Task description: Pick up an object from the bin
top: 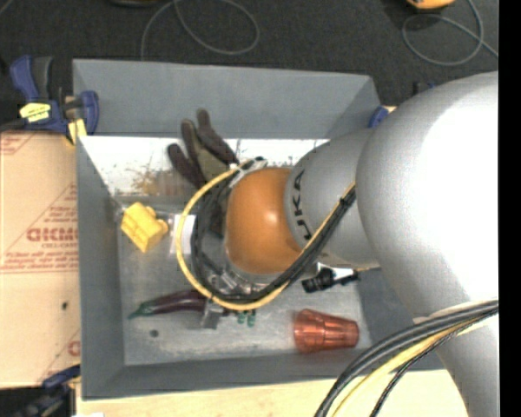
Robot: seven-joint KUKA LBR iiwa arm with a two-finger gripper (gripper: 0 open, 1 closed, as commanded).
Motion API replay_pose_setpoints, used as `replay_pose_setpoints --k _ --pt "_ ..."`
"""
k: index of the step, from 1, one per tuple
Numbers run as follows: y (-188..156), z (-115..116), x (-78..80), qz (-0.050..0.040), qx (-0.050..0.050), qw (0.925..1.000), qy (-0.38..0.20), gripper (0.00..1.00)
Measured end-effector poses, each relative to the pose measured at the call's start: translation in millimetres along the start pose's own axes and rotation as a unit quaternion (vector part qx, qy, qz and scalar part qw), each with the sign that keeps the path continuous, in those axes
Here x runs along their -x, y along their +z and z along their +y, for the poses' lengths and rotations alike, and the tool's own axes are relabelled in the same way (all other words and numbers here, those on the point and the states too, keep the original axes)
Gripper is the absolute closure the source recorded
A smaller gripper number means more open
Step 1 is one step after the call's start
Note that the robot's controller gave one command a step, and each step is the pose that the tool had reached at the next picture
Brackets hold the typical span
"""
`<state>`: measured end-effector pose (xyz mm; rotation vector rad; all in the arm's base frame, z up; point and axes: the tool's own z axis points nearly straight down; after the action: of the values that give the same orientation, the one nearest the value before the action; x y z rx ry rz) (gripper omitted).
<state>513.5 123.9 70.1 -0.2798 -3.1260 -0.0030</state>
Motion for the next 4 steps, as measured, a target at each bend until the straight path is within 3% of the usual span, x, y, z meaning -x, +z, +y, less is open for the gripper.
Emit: replay_pose_setpoints --k 2,4 --pt "-2.0 -0.1 0.0 -0.0006 0.000 1.0000 0.000 1.00" --pt "-29.2 -0.7 -0.8 0.0003 0.000 1.0000 0.000 1.00"
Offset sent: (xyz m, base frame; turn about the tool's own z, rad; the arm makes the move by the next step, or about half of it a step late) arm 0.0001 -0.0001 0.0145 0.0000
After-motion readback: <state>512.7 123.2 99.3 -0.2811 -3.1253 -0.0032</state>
